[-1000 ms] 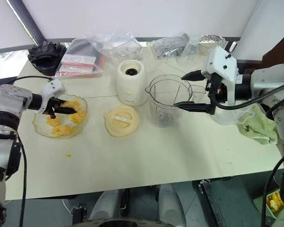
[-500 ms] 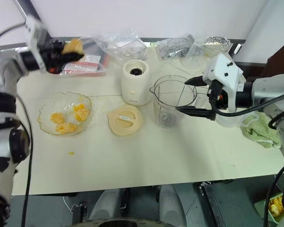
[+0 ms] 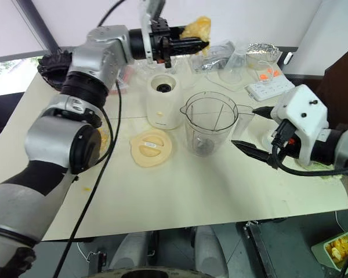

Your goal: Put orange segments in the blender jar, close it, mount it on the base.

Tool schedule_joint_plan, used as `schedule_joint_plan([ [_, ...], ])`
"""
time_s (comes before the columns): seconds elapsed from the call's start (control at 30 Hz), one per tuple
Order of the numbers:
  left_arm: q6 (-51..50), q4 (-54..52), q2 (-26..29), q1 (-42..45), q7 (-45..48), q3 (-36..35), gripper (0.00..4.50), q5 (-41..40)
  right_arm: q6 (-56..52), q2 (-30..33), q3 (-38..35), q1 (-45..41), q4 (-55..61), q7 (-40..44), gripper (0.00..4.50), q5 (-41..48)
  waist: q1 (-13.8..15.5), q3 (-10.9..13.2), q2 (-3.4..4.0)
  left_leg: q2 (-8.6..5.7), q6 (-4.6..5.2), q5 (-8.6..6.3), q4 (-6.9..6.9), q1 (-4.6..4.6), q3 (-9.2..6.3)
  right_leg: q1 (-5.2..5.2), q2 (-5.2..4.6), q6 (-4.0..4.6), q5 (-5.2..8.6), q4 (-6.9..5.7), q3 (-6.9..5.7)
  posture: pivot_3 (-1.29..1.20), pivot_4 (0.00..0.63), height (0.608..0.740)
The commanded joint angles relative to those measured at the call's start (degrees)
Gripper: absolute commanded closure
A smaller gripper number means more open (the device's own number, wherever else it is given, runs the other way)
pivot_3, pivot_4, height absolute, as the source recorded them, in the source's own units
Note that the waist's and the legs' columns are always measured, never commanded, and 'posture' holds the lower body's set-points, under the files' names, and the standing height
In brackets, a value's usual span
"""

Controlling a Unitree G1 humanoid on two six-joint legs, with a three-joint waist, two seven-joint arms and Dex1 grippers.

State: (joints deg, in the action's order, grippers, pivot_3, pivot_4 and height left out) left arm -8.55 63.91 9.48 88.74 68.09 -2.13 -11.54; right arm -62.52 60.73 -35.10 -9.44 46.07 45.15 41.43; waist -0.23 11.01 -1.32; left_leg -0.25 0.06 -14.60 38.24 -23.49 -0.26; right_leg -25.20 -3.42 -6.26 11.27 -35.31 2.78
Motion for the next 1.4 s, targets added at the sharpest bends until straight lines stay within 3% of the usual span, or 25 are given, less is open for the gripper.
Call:
schedule_joint_plan([
  [0.03, 4.0, 3.5, -3.1, 2.3, 0.5, 2.3, 2.72, 3.3, -5.4, -1.6, -10.1, 3.1, 6.7, -2.8, 0.00, 3.3, 0.2, 0.0, 0.00, 0.00, 0.00, 0.00, 0.00, -0.01, -0.01, 0.00, 0.00, 0.00, 0.00, 0.01, 0.00, 0.00, 0.150, 0.740],
  [0.27, 9.8, 7.3, -7.2, -1.3, 0.0, 6.8, 2.72, 9.7, -10.9, -4.5, -20.3, 8.3, 13.1, -6.3, 0.00, 8.6, 0.8, 0.0, -0.01, -0.01, 0.00, 0.00, 0.01, -0.03, 0.05, 0.02, -0.01, 0.03, 0.01, 0.12, 0.04, 0.00, 0.150, 0.740],
  [0.73, 12.7, 8.4, -9.2, -3.7, 0.8, 7.3, 2.72, 12.7, -8.8, -4.0, -23.1, 12.8, 13.7, -14.0, 0.00, 17.1, 0.9, 0.0, -0.02, -0.01, 0.00, 0.00, 0.00, -0.03, 0.02, 0.05, -0.01, 0.17, 0.10, 0.14, 0.04, 0.00, 0.150, 0.740],
  [0.93, 12.1, 8.2, -9.5, -3.5, 0.9, 6.8, 0.07, 12.6, -7.1, -3.5, -23.1, 14.7, 13.4, -15.9, 0.00, 19.0, 0.9, 0.0, -0.03, -0.01, 0.00, 0.00, 0.01, -0.03, 0.01, 0.06, -0.02, 0.17, 0.10, 0.14, 0.04, 0.00, 0.150, 0.740],
  [1.17, 12.5, 7.2, -8.4, -2.0, 2.9, 5.8, 0.02, 11.6, -4.0, -4.6, -23.4, 19.5, 13.0, -16.6, 0.00, 17.6, 0.9, 0.0, -0.03, -0.01, 0.00, 0.00, 0.01, -0.03, 0.01, 0.07, -0.01, 0.18, 0.11, 0.15, 0.04, 0.00, 0.150, 0.740],
  [1.4, 5.9, 1.6, -3.2, 0.2, 3.6, -0.8, 0.02, 4.9, 3.8, -10.6, -19.2, 28.6, 8.6, -16.4, 0.00, 6.5, 0.8, 0.0, -0.04, 0.00, 0.00, 0.00, -0.01, -0.03, 0.00, 0.07, 0.00, 0.15, 0.12, 0.16, 0.04, 0.00, 0.150, 0.740],
])
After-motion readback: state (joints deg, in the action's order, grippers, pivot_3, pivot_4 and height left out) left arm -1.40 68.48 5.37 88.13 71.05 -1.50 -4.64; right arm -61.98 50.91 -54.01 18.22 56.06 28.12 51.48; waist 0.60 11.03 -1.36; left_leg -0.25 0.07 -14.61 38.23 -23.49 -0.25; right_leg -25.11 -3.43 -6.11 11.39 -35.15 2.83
